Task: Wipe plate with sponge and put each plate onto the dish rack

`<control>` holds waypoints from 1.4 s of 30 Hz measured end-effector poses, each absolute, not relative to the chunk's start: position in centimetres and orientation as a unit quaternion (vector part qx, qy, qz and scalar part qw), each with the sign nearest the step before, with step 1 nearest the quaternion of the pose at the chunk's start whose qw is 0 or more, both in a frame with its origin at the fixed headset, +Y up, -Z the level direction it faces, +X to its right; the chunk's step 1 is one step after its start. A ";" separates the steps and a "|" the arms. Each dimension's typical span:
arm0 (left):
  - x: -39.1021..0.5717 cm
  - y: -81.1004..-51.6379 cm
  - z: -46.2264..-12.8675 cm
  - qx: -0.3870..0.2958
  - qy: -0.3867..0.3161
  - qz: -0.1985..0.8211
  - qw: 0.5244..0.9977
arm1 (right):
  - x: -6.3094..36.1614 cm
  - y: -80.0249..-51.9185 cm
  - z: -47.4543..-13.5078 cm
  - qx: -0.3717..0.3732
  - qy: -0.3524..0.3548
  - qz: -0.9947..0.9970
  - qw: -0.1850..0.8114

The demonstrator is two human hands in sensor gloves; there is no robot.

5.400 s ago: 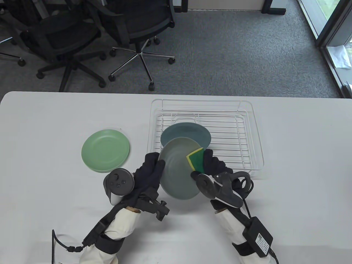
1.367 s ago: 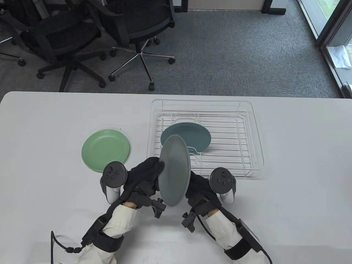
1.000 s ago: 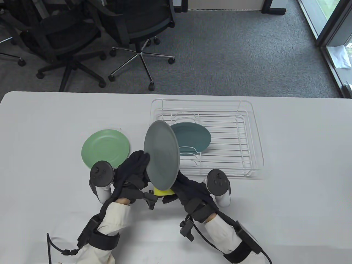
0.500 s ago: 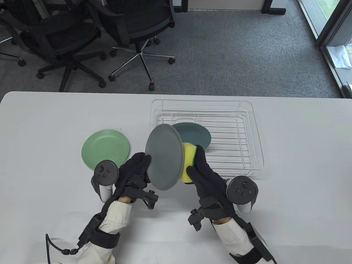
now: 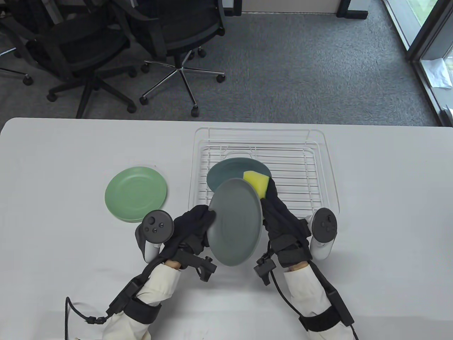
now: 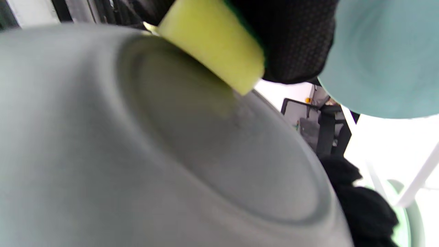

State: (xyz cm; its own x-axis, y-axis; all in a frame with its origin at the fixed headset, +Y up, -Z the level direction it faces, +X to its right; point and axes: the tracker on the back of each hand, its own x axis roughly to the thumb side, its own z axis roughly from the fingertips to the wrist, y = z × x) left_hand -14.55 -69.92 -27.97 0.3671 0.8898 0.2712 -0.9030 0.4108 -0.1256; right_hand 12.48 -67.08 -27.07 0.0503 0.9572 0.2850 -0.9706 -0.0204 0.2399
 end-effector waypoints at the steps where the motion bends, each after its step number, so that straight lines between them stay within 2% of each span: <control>1: -14.5 -69.9 -27.9 0.022 -0.151 0.542 0.827 | 12.2 -67.4 -27.2 0.189 -0.010 0.688 0.701; 9: -15.4 -69.4 -28.0 0.053 -0.144 0.547 0.823 | 8.5 -69.7 -27.0 0.203 0.072 0.718 0.661; 14: -17.2 -69.7 -28.6 0.055 -0.103 0.581 0.805 | 7.6 -69.2 -26.3 0.227 0.104 0.708 0.660; 17: -18.1 -70.1 -28.9 0.053 -0.082 0.599 0.795 | 7.7 -67.9 -25.5 0.235 0.110 0.706 0.659; 20: -18.6 -70.3 -29.1 0.054 -0.070 0.602 0.793 | 8.4 -65.9 -24.4 0.227 0.092 0.731 0.637; 25: -18.3 -70.5 -29.1 0.045 -0.070 0.605 0.792 | 9.8 -62.9 -22.7 0.218 0.010 0.774 0.595; 30: -17.9 -70.7 -29.0 0.036 -0.077 0.596 0.798 | 11.1 -61.9 -22.4 0.197 -0.084 0.800 0.561; 34: -17.4 -70.8 -29.0 0.028 -0.087 0.591 0.802 | 11.8 -62.4 -23.4 0.194 -0.084 0.787 0.580; 42: -15.2 -70.9 -28.5 -0.001 -0.129 0.580 0.804 | 12.5 -66.6 -27.2 0.198 0.013 0.691 0.696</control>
State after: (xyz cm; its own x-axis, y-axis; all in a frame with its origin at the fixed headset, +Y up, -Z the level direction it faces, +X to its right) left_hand -15.22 -70.92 -28.45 0.2942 0.9330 0.2071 -0.9326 0.3276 -0.1512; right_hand 12.53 -66.64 -27.15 0.0459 0.9659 0.2547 -0.9554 -0.0320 0.2935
